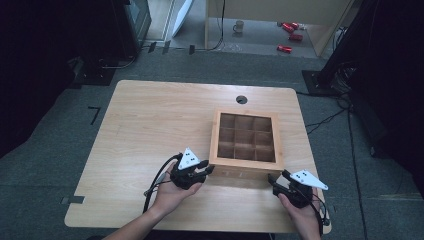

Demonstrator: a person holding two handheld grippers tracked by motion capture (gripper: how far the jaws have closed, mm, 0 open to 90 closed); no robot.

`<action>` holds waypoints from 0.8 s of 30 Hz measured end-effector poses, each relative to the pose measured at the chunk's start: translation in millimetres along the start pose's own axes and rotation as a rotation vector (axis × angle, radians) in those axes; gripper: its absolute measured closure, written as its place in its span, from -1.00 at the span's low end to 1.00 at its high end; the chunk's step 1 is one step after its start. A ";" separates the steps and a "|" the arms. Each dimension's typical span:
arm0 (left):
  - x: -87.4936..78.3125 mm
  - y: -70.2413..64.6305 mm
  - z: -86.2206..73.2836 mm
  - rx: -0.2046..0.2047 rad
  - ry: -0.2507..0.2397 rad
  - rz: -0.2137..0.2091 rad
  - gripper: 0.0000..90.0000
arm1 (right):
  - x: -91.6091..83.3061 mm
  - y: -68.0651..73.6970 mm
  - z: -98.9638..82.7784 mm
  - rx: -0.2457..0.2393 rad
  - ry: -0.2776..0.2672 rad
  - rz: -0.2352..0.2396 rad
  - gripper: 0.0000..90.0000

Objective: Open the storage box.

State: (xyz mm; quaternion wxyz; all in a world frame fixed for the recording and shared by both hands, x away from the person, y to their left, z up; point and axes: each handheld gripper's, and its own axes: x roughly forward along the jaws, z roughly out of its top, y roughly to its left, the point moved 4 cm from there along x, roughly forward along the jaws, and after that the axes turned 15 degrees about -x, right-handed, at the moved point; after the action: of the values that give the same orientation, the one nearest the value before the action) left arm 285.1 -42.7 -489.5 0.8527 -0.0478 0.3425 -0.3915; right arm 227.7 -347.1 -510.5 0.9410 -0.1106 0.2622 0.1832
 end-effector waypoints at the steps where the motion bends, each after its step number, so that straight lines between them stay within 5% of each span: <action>1: -0.5 -0.4 1.0 0.003 -0.001 0.000 0.56 | -1.2 -0.4 0.7 -0.001 -0.010 -0.001 -0.07; 10: -3.4 -2.0 8.6 0.008 -0.014 -0.002 0.54 | -8.0 -6.3 7.5 0.019 -0.079 -0.072 -0.08; 14: -3.8 -2.1 9.6 0.010 -0.017 0.001 0.54 | -6.9 -8.3 11.7 0.031 -0.088 -0.066 -0.12; 24: -7.5 -2.2 13.9 0.008 -0.034 -0.004 0.52 | 3.3 -8.8 21.0 -0.020 -0.100 -0.129 -0.10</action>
State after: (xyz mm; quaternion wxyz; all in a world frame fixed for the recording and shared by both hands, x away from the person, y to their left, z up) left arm 288.9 -41.6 -474.1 0.8578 -0.0517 0.3261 -0.3938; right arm 243.4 -347.8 -493.7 0.9616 -0.1273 0.2054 0.1301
